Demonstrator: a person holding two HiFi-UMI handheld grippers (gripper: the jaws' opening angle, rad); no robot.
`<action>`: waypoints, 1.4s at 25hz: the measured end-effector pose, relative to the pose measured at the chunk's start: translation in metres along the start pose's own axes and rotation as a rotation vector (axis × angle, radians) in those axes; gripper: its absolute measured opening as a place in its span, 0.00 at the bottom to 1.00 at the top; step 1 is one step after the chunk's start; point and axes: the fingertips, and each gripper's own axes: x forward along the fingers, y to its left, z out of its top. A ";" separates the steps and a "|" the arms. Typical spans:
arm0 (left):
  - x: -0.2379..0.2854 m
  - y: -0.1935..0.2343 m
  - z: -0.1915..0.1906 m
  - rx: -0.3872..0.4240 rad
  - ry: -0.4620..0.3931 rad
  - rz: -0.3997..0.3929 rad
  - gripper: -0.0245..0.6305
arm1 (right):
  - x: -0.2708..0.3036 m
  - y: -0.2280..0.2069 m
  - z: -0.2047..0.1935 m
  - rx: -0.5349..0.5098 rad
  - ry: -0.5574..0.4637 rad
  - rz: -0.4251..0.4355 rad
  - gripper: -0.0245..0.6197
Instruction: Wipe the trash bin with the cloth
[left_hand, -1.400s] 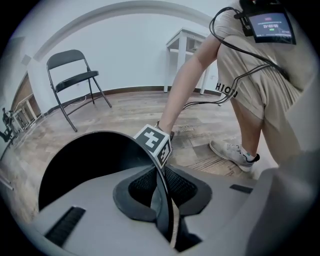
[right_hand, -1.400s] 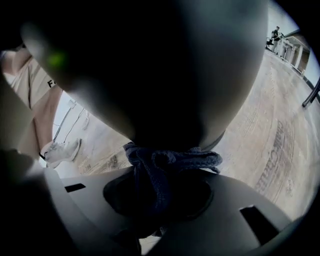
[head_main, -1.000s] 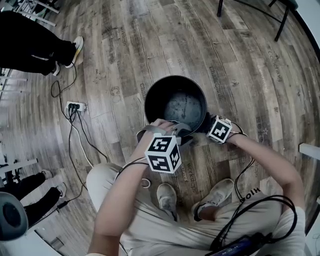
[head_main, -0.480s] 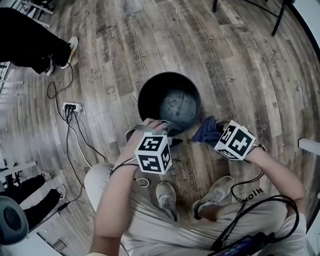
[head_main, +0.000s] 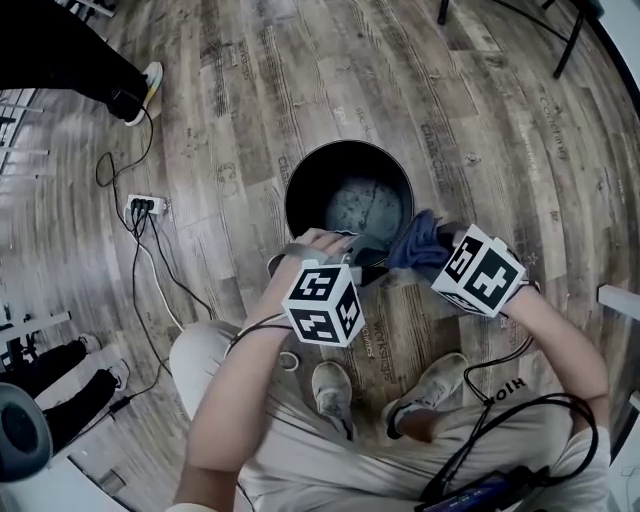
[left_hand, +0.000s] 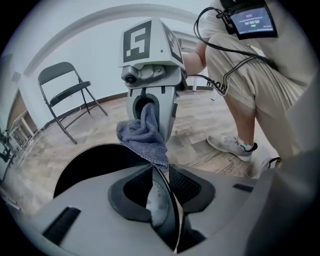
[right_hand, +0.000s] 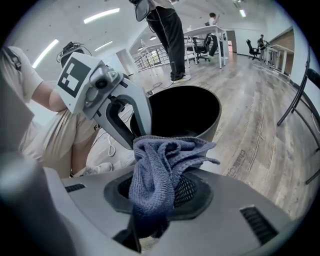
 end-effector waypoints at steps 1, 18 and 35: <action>0.000 0.000 0.000 -0.007 -0.005 -0.004 0.21 | 0.003 0.000 0.002 -0.003 0.007 0.000 0.21; 0.007 -0.002 -0.003 -0.074 -0.048 -0.072 0.18 | 0.111 -0.046 -0.050 0.068 0.105 0.040 0.21; 0.008 -0.003 -0.003 -0.066 -0.054 -0.073 0.17 | 0.170 -0.080 -0.100 -0.052 0.127 -0.058 0.21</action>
